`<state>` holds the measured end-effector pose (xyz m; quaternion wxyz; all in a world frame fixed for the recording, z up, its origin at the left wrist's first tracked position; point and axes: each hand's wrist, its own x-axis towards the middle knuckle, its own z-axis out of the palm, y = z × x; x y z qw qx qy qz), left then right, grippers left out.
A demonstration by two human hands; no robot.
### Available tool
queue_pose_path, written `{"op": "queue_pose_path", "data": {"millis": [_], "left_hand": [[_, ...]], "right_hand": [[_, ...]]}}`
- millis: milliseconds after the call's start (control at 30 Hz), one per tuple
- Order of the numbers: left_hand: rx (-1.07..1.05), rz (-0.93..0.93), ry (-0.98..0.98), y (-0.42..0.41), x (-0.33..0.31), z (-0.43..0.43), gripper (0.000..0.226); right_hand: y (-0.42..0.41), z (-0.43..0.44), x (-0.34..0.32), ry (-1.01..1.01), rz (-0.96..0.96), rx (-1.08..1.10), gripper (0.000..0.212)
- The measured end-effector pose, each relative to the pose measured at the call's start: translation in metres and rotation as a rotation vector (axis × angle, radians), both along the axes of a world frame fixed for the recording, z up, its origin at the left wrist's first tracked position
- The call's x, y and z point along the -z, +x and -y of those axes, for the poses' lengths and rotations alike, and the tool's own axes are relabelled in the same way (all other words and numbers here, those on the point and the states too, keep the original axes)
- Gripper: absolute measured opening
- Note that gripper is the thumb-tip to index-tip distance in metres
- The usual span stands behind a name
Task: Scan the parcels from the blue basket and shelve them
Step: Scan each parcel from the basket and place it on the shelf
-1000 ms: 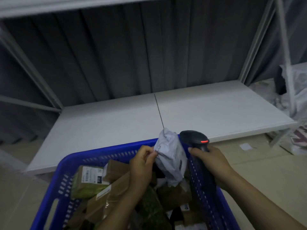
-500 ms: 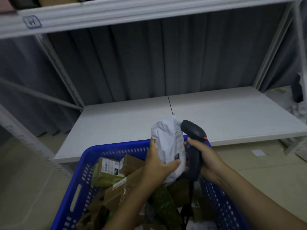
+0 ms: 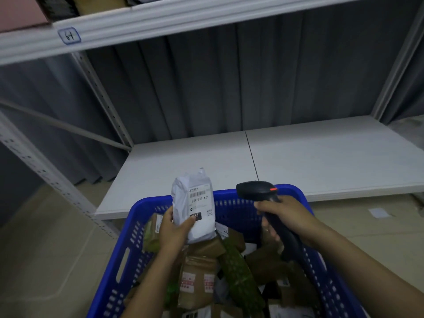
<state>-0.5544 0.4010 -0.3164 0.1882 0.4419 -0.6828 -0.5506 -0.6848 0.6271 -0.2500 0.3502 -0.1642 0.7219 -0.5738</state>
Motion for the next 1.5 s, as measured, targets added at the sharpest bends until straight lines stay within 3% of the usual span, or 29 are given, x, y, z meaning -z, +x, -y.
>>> {"op": "queue_pose_path", "data": {"millis": [433, 800, 1100, 1267, 1433, 1500], "left_hand": [[-0.010, 0.041, -0.016, -0.006, 0.002, -0.007, 0.066], [-0.008, -0.090, 0.033, 0.014, -0.024, 0.006, 0.059], [0.099, -0.273, 0.003, 0.042, -0.122, 0.026, 0.047], [0.160, -0.460, 0.120, 0.047, -0.192, 0.029, 0.033], [0.245, -0.568, -0.011, 0.051, -0.261, 0.044, 0.062], [0.340, -0.622, -0.086, 0.056, -0.287, 0.051, 0.063]], "right_hand": [[0.004, -0.001, -0.005, 0.078, -0.096, -0.127, 0.028], [0.029, 0.018, -0.040, 0.020, -0.153, -0.084, 0.025], [0.075, 0.033, -0.081, -0.165, -0.237, 0.176, 0.020], [0.102, 0.065, -0.127, -0.370, -0.205, 0.192, 0.016], [0.120, 0.085, -0.189, -0.491, -0.292, 0.235, 0.011], [0.123, 0.092, -0.214, -0.527, -0.337, 0.297, 0.006]]}}
